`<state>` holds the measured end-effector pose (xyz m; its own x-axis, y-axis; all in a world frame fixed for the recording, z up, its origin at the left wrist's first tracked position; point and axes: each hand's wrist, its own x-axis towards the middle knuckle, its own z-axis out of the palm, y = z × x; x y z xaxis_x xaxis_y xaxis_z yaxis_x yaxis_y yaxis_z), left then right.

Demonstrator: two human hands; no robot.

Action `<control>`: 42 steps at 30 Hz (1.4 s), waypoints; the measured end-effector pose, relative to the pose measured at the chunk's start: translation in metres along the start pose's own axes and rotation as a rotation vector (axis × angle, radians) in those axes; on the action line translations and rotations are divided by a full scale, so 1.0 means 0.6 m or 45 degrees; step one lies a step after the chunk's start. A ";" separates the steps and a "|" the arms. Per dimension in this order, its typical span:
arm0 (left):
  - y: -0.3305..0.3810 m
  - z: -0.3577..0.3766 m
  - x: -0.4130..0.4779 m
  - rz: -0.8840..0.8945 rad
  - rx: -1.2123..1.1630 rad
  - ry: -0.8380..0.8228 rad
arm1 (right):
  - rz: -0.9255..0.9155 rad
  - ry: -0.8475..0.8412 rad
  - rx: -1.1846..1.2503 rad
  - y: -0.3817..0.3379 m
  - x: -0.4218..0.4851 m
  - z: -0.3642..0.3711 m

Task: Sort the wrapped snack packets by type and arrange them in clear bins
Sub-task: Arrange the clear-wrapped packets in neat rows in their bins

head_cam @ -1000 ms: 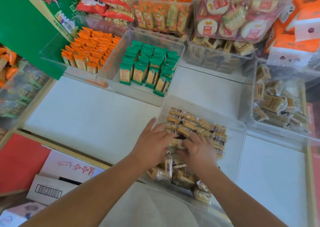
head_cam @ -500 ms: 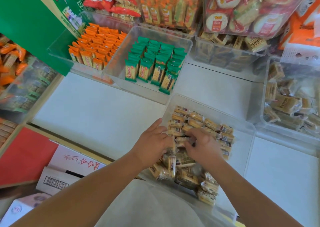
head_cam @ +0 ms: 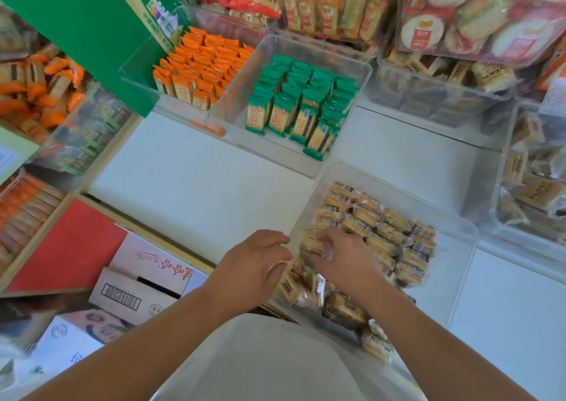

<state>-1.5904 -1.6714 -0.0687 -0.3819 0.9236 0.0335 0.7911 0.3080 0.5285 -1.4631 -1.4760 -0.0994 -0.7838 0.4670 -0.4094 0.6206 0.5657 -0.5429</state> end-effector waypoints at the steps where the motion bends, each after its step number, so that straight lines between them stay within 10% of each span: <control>1: -0.002 -0.001 -0.012 -0.040 -0.054 -0.018 | 0.027 -0.007 0.013 -0.002 -0.002 -0.001; 11: 0.013 -0.011 -0.028 0.132 0.003 -0.171 | 0.274 -0.166 0.210 -0.031 -0.008 -0.037; 17: 0.077 0.043 0.051 0.016 0.029 -0.619 | 0.296 0.278 0.167 0.021 -0.081 -0.107; 25: 0.125 0.157 0.115 -0.008 0.353 -0.873 | -0.004 0.284 -0.487 0.122 -0.071 -0.029; 42: 0.151 0.144 0.156 -0.377 0.162 -1.313 | -0.274 0.285 -0.300 0.194 -0.051 -0.037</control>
<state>-1.5131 -1.5376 -0.0909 -0.0266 0.5371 -0.8431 0.8001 0.5171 0.3042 -1.3662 -1.4092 -0.1336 -0.8888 0.4423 -0.1202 0.4507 0.7955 -0.4051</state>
